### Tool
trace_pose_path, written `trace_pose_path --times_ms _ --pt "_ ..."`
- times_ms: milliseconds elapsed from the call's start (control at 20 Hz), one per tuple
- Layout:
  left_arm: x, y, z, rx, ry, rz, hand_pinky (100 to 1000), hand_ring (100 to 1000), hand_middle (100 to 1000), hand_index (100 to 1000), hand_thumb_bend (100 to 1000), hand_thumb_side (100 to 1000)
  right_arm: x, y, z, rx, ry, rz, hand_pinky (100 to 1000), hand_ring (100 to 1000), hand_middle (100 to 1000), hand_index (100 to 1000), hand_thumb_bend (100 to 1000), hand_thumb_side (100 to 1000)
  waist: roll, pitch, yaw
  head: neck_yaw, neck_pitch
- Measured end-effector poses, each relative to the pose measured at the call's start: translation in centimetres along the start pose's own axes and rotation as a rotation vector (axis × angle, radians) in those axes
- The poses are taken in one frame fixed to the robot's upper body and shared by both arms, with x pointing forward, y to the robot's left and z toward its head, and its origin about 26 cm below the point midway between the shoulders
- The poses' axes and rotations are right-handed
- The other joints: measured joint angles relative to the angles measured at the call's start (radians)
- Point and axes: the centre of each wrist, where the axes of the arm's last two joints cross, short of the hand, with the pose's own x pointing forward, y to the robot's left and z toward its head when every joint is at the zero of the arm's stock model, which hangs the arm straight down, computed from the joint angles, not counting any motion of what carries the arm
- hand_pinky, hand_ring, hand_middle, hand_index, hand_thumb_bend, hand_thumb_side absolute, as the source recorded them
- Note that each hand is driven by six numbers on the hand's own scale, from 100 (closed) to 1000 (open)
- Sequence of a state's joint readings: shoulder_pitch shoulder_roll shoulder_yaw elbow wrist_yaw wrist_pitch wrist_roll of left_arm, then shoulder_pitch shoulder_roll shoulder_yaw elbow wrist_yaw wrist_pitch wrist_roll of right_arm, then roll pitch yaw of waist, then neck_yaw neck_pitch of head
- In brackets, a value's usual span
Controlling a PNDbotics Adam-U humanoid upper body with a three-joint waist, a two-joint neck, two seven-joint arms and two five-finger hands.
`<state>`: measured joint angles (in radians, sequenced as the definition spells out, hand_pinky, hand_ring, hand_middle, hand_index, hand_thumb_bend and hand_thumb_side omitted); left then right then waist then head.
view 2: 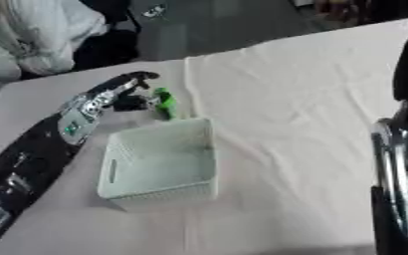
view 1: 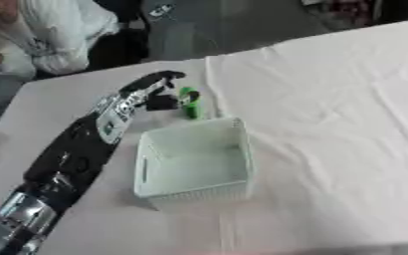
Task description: Pick up objects on the table and place them in the box.
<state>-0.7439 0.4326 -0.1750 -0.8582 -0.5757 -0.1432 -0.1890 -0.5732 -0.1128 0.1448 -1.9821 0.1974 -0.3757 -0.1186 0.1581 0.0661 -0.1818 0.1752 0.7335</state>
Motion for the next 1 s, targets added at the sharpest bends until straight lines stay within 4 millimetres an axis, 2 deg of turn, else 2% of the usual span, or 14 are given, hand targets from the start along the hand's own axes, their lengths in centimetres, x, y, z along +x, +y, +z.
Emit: trace_pose_path --times_ms 500,1000 --pt "-0.27 -0.02 -0.08 0.000 0.015 0.006 947 853 956 1000 1000 856 0.00 0.00 0.00 0.000 0.000 0.000 275 457 519 569 100 1000 0.000 0.001 -0.004 0.000 0.000" --pt "-0.61 0.13 -0.23 0.008 0.025 0.004 942 848 951 1000 1000 840 0.05 0.06 -0.22 -0.001 -0.007 -0.002 275 457 519 569 100 1000 -0.005 0.014 -0.016 0.000 -0.009"
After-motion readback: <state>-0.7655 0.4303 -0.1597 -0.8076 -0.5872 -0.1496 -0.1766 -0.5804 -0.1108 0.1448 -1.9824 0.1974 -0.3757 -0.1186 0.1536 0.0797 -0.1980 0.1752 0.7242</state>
